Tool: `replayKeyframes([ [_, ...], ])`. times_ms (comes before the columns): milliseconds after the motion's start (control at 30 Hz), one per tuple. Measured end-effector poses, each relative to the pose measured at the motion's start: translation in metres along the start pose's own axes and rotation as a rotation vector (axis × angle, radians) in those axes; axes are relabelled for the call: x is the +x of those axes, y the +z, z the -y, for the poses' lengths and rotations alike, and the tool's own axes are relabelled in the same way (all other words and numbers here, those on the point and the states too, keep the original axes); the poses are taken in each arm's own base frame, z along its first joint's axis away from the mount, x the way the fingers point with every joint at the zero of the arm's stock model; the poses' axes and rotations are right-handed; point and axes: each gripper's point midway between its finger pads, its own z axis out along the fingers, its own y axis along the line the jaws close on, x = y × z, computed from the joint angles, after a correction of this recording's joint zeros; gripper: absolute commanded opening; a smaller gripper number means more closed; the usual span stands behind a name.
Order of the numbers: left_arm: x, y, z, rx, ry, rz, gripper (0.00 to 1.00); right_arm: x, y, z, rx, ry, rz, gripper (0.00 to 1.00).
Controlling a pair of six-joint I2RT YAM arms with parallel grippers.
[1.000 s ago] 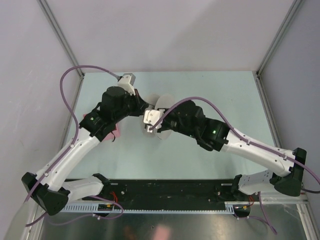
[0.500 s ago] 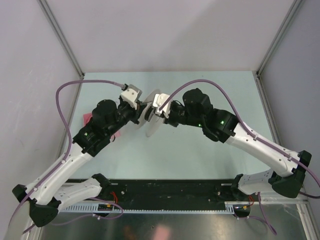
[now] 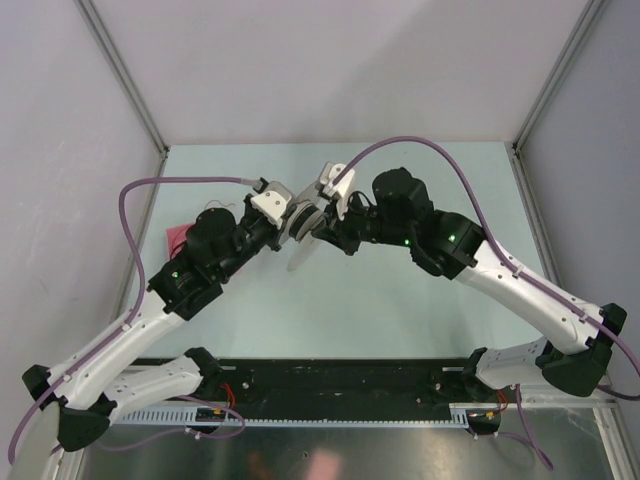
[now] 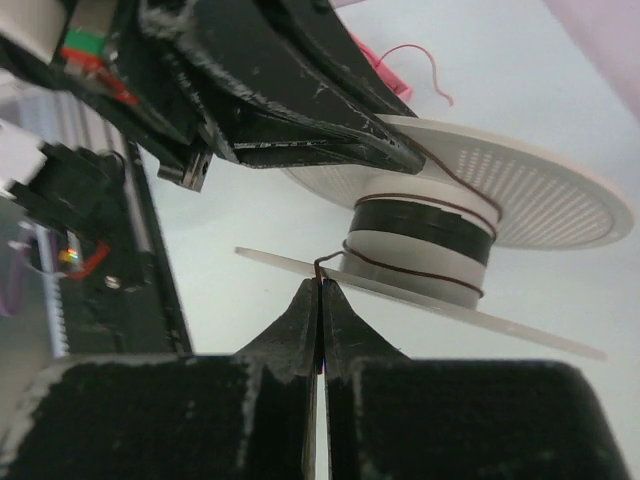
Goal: Wrap the cables
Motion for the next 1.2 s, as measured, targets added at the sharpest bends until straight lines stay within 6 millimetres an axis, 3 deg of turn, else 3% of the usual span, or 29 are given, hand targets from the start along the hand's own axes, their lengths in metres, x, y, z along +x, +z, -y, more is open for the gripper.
replayKeyframes([
  [267, -0.001, 0.001, -0.001, -0.01, 0.005, 0.026, 0.0, -0.003, -0.001, 0.0, -0.051, 0.318, 0.035, 0.0],
  [667, 0.003, -0.006, 0.005, 0.01, 0.045, 0.056, 0.0, 0.004, -0.004, -0.02, -0.197, 0.518, 0.023, 0.0],
  [967, 0.013, 0.006, -0.008, -0.123, -0.04, 0.044, 0.0, 0.015, -0.001, 0.003, -0.091, 0.588, 0.038, 0.0],
  [1200, 0.016, 0.012, -0.02, -0.22, -0.049, 0.048, 0.0, 0.018, 0.005, 0.006, -0.08, 0.626, 0.057, 0.0],
])
